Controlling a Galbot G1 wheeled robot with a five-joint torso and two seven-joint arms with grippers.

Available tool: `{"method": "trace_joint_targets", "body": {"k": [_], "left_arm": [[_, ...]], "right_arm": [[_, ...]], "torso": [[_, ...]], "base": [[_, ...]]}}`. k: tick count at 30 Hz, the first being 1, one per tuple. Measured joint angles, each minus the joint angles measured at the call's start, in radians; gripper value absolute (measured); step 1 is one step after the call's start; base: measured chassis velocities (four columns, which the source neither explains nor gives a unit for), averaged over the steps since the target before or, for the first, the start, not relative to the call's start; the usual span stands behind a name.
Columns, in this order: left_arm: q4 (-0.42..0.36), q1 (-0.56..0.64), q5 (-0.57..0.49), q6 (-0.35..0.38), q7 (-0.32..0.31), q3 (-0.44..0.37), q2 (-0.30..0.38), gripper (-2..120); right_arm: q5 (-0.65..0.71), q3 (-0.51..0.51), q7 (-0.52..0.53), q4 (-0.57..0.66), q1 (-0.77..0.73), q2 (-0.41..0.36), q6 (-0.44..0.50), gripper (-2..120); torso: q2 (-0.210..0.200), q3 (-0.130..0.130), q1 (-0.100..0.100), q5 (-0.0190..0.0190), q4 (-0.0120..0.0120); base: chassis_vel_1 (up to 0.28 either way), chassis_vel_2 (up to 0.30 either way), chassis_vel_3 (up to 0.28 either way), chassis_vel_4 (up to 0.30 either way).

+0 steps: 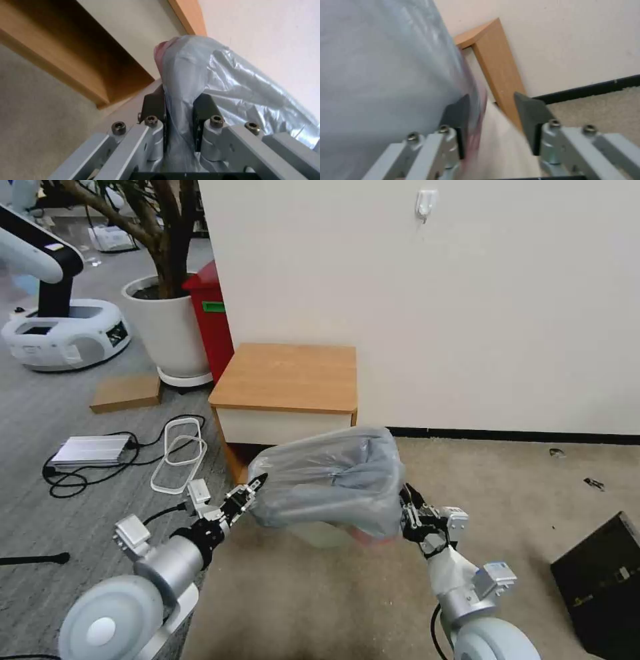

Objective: Pick up the garbage bag from the table and place it over the trash can.

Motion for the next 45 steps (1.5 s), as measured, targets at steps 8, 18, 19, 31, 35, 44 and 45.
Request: {"method": "trace_joint_targets", "body": {"k": [8, 18, 19, 31, 35, 44, 45], "left_arm": [[0.028, -0.033, 0.003, -0.015, -0.026, 0.009, 0.009, 11], [0.042, -0.028, 0.084, -0.015, -0.022, 0.028, 0.043, 11], [0.042, -0.021, 0.127, -0.01, -0.005, 0.039, 0.051, 11], [0.016, 0.042, 0.55, 0.001, 0.146, 0.088, 0.089, 10], [0.009, 0.039, 0.637, 0.0, 0.157, 0.105, 0.089, 10], [0.004, 0.026, 0.759, -0.015, 0.176, 0.145, 0.096, 10], [0.004, 0.025, 0.764, -0.015, 0.177, 0.148, 0.097, 10]], "right_arm": [[0.068, 0.02, -0.013, 0.005, -0.035, 0.006, 0.033, 68], [0.143, 0.115, -0.026, 0.104, -0.131, -0.007, 0.068, 97], [0.151, 0.136, -0.022, 0.153, -0.129, -0.027, 0.057, 100], [0.028, -0.168, -0.01, 0.284, 0.351, -0.54, -0.287, 78], [0.002, -0.342, -0.032, 0.202, 0.527, -0.584, -0.357, 63], [-0.01, -0.568, -0.005, 0.089, 0.719, -0.577, -0.467, 32], [0.012, -0.585, 0.003, 0.081, 0.739, -0.576, -0.489, 28]], "torso": [[0.0, 0.0, 0.0, 0.0, 0.0], [0.0, 0.0, 0.0, 0.0001, -0.0002], [0.0, 0.0, 0.0, -0.0001, -0.0002], [0.0, 0.0, 0.0, 0.0002, 0.0004], [0.0, 0.0, 0.0, 0.0001, 0.0002], [0.0, 0.0, 0.0, 0.0, -0.0001], [0.0, 0.0, 0.0, 0.0, -0.0002]], "base": [[0.0, 0.0, 0.0, 0.0], [0.0, 0.0, 0.0, 0.0], [0.0, 0.0, 0.0, 0.0], [0.0, 0.0, 0.0, 0.0], [0.0, 0.0, 0.0, 0.0], [0.0, 0.0, 0.0, 0.0], [0.0, 0.0, 0.0, 0.0]]}}
